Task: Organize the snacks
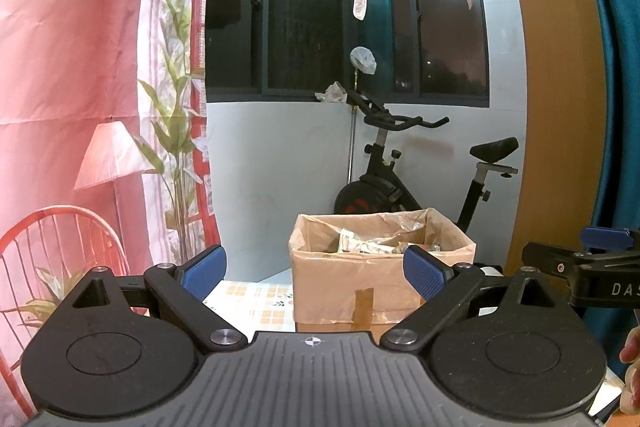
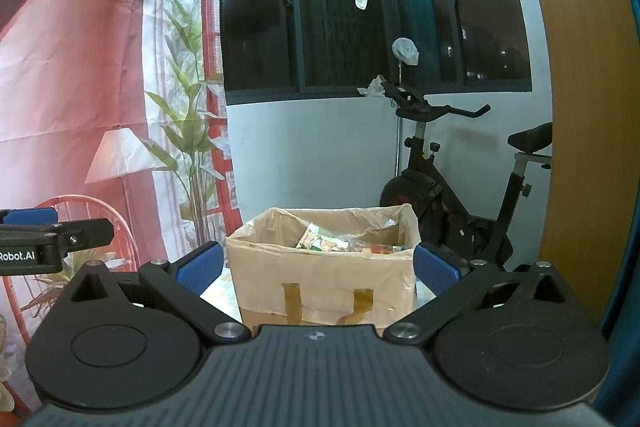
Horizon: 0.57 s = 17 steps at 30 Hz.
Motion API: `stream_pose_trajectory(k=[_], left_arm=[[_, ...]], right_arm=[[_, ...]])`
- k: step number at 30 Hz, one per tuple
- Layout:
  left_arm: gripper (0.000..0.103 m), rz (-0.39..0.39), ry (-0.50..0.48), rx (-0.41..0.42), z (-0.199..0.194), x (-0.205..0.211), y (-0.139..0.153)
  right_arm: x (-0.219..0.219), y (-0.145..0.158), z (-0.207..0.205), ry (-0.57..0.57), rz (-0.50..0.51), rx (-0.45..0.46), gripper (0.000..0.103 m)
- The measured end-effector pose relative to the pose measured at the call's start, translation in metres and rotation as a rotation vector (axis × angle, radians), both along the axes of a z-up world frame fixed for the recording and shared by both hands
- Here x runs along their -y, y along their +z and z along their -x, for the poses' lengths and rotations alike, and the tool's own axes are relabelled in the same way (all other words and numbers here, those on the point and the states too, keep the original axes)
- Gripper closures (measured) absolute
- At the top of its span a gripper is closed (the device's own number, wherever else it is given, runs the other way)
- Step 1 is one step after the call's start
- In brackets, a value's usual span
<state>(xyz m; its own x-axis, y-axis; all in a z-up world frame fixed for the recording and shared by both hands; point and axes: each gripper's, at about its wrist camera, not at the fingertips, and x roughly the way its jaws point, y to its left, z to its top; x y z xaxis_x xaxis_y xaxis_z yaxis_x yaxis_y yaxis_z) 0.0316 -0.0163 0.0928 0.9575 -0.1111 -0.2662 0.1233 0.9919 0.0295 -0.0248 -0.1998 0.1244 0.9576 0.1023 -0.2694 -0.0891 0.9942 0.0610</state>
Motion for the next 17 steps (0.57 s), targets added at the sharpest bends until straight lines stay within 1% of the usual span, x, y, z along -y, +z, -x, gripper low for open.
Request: stream_pose_trajectory(k=[12, 17], left_arm=[[0.006, 0.001, 0.014, 0.002, 0.0009, 0.0002, 0.0003], [0.006, -0.002, 0.02, 0.015, 0.0037, 0.0009, 0.0012]], right_arm=[[0.0009, 0.0004, -0.0006, -0.001, -0.001, -0.002, 0.0], [0.0012, 0.0006, -0.0006, 0.0, -0.001, -0.002, 0.0]])
